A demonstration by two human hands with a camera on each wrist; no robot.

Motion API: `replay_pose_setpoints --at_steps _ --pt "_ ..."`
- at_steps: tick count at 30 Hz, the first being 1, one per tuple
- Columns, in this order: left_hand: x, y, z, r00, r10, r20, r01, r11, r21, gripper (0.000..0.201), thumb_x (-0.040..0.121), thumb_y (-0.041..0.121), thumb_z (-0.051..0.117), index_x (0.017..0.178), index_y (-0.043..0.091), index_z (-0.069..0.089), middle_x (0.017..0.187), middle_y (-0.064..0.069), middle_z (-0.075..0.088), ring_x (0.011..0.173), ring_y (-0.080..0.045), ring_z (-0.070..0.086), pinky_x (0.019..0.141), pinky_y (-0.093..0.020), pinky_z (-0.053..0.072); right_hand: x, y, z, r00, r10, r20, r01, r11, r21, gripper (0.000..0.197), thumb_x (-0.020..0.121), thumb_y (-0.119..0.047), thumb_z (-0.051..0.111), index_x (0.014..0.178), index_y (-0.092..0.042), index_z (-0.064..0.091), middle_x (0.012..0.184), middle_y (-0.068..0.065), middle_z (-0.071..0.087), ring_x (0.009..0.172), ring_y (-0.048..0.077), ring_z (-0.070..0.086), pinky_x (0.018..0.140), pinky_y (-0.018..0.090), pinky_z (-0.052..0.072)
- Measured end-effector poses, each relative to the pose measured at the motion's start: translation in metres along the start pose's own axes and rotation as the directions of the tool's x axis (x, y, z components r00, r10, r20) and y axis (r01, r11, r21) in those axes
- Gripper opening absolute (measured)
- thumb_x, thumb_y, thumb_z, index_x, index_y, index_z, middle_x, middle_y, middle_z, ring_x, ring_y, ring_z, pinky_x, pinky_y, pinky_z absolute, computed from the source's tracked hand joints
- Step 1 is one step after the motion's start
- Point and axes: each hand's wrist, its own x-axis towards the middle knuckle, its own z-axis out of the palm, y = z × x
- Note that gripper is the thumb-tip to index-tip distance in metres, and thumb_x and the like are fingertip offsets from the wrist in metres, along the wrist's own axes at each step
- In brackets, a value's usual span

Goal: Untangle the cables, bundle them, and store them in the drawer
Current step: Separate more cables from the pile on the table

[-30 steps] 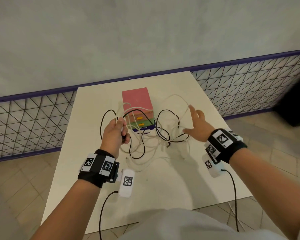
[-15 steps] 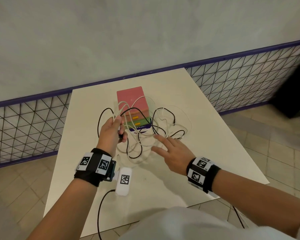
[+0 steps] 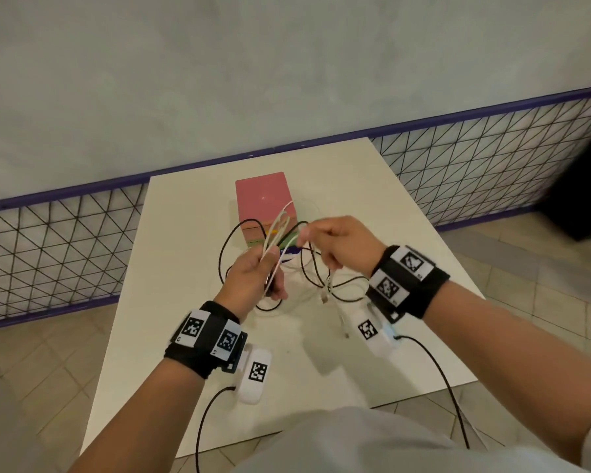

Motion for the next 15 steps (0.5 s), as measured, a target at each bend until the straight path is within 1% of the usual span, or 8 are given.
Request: replay_pose_setpoints --at_steps 3,5,6,7,9,12,13,15 --pt "0.001 0.002 -0.008 1.0 -0.012 0.027 0.014 0.998 -0.058 0.023 0.101 0.024 0.043 0.086 0.009 0.05 0.047 0.007 0.037 0.038 -0.012 0.032 0.04 -0.021 0.027 0.003 0.0 -0.026 0.993 0.03 -0.112 -0.025 0.999 0.04 0.03 0.095 -0.03 0.054 0.085 -0.004 0.066 0.037 -0.014 0.049 0.033 0.008 0.04 0.047 0.022 0.035" --pt "0.003 0.008 -0.019 0.999 -0.022 -0.028 0.018 0.989 -0.148 0.027 0.101 0.022 0.041 0.076 0.013 0.047 0.046 0.009 0.03 0.038 -0.008 0.025 0.037 -0.017 0.022 0.002 0.014 -0.044 0.995 0.061 -0.08 -0.072 0.988 -0.134 0.04 0.09 -0.042 0.059 0.077 -0.004 0.059 0.043 -0.008 0.047 0.034 0.009 0.039 0.047 0.021 0.037" --pt "0.003 0.012 -0.026 0.997 -0.025 -0.07 0.011 0.982 -0.186 0.029 0.102 0.021 0.041 0.074 0.014 0.046 0.046 0.01 0.028 0.037 -0.007 0.024 0.037 -0.016 0.021 0.001 0.024 -0.051 0.994 0.099 -0.035 -0.105 0.952 -0.287 0.047 0.087 -0.048 0.059 0.074 -0.004 0.055 0.049 -0.005 0.047 0.038 0.011 0.041 0.048 0.022 0.039" --pt "0.004 0.015 -0.033 0.994 -0.025 -0.109 0.001 0.975 -0.22 0.03 0.102 0.021 0.041 0.072 0.015 0.044 0.046 0.01 0.027 0.037 -0.007 0.023 0.037 -0.015 0.02 -0.002 0.036 -0.057 0.989 0.147 0.006 -0.126 0.869 -0.478 0.05 0.086 -0.053 0.057 0.073 -0.005 0.053 0.055 0.0 0.05 0.045 0.014 0.046 0.052 0.024 0.042" --pt "0.004 0.021 -0.044 0.985 -0.018 -0.169 -0.025 0.968 -0.248 0.032 0.101 0.022 0.041 0.071 0.015 0.042 0.047 0.009 0.025 0.037 -0.008 0.022 0.038 -0.015 0.02 -0.009 0.067 -0.063 0.969 0.246 0.013 -0.157 0.656 -0.739 0.052 0.092 -0.055 0.042 0.08 -0.007 0.058 0.076 0.01 0.062 0.068 0.021 0.052 0.069 0.03 0.044" --pt "0.004 0.025 -0.045 0.98 0.007 -0.201 -0.047 0.979 -0.198 0.032 0.101 0.024 0.041 0.07 0.015 0.042 0.047 0.008 0.025 0.039 -0.01 0.021 0.039 -0.017 0.019 -0.022 0.112 -0.06 0.914 0.406 -0.01 -0.252 0.549 -0.797 0.053 0.097 -0.052 0.033 0.097 -0.009 0.063 0.104 0.014 0.065 0.086 0.023 0.051 0.08 0.032 0.04" --pt "0.004 0.025 -0.042 0.979 0.01 -0.203 -0.049 0.981 -0.19 0.032 0.101 0.024 0.041 0.071 0.015 0.042 0.046 0.008 0.025 0.039 -0.011 0.021 0.039 -0.017 0.019 -0.023 0.121 -0.056 0.896 0.445 -0.003 -0.266 0.529 -0.806 0.058 0.092 -0.061 0.033 0.101 -0.012 0.063 0.108 0.013 0.063 0.091 0.023 0.051 0.082 0.033 0.04" --pt "0.005 0.026 -0.035 0.979 0.009 -0.204 -0.048 0.981 -0.185 0.031 0.101 0.024 0.042 0.071 0.014 0.042 0.046 0.008 0.026 0.039 -0.011 0.021 0.038 -0.018 0.019 -0.023 0.14 -0.049 0.857 0.514 -0.014 -0.293 0.464 -0.836 0.084 0.068 -0.088 0.028 0.107 -0.02 0.06 0.112 0.009 0.057 0.099 0.025 0.05 0.087 0.039 0.044"
